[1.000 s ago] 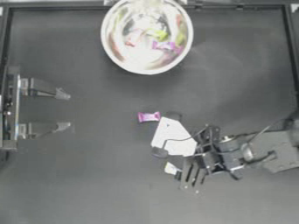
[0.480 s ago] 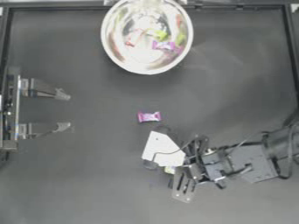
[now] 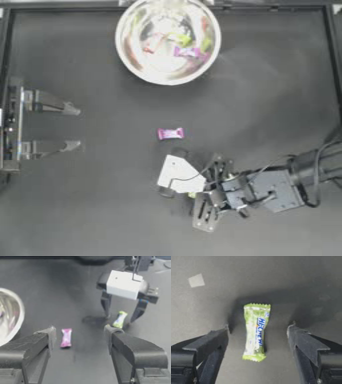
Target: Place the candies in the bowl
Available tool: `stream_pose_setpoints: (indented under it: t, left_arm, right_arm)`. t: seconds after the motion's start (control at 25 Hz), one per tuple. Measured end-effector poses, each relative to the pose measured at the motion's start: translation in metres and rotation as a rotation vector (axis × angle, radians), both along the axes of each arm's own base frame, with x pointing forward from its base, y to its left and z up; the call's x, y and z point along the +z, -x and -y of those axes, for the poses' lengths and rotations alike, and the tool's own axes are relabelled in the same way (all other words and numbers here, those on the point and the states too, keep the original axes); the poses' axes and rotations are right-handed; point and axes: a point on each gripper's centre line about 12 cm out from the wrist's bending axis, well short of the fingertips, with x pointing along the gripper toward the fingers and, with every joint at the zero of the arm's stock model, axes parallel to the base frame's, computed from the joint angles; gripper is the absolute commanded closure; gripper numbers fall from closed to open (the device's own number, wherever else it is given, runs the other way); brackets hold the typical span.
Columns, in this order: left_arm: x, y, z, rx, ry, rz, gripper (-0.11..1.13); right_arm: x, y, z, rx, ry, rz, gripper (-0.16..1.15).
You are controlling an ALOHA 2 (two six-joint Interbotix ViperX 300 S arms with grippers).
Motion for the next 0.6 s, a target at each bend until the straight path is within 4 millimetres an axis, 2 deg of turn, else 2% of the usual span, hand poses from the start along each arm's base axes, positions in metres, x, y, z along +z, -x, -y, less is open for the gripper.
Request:
stream_pose_setpoints:
  t: [0.16,0.4,0.44,0.6]
  left_arm:
    - [-0.0005,0.0001,0.0001,0.001,0.006,0.001,0.09]
    - [-0.0028,0.0005,0.0002,0.002,0.014,0.012,0.09]
    - [-0.0033,0.0006,0.0002,0.003,0.015,0.013,0.09]
    - [-0.0031,0.0005,0.0002,0.003,0.015,0.014,0.09]
  right_arm:
    - [-0.0017,-0.0007,-0.0003,0.001,-0.002,0.003,0.11]
    - [-0.0019,-0.0011,-0.0026,0.004,-0.01,0.005,0.59]
    - [-0.0015,-0.0013,-0.0032,0.006,-0.01,0.005,0.63]
    - [-0.0002,-0.0028,-0.0039,0.012,-0.007,0.011,0.63]
